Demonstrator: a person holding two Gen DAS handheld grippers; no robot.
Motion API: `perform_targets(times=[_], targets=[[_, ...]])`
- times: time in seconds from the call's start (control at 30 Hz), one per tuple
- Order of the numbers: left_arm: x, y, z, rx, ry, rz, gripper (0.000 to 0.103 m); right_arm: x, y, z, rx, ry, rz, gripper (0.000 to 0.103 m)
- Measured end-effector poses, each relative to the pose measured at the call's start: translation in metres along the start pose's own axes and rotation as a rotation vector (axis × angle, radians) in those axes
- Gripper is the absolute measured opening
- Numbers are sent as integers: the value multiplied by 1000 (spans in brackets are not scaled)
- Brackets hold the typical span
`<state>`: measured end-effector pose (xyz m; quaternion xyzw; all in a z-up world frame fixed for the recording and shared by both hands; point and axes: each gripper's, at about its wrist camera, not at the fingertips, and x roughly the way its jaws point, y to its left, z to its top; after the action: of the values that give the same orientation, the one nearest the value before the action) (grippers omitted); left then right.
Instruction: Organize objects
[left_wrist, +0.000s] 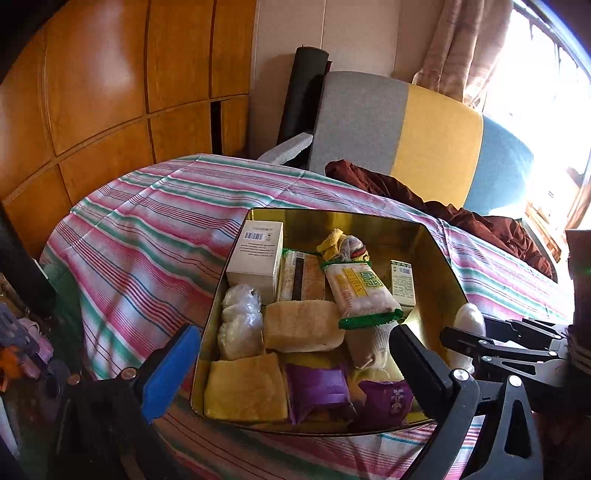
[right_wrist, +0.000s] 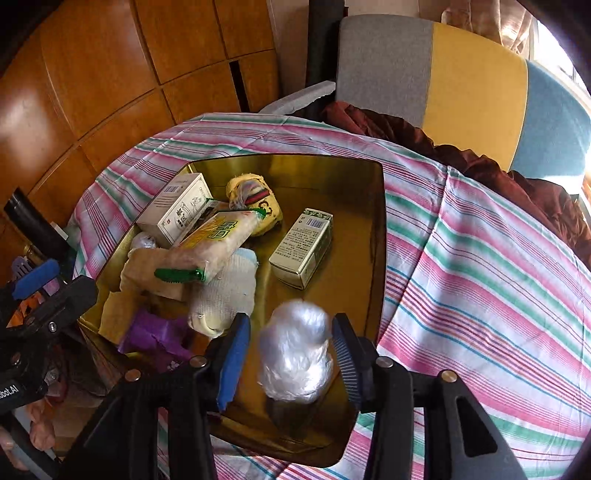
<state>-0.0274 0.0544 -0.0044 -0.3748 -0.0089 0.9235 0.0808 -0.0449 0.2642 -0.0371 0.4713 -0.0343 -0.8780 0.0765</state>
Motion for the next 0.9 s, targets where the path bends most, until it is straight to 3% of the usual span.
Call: perform_targets(times=[0.2, 0.47, 0.67, 0.9], targets=[[-6, 9, -4, 2, -24, 15, 103, -7, 1, -2, 36, -31, -13, 47], [-16, 16, -3, -49, -30, 13, 103, -39, 10, -17, 114, -151, -135, 47], [-23, 12, -7, -45, -29, 52, 103, -52, 21, -31, 106, -196, -180, 47], [-31, 4, -14, -34, -25, 34, 103, -65, 25, -42, 101, -244, -239, 47]])
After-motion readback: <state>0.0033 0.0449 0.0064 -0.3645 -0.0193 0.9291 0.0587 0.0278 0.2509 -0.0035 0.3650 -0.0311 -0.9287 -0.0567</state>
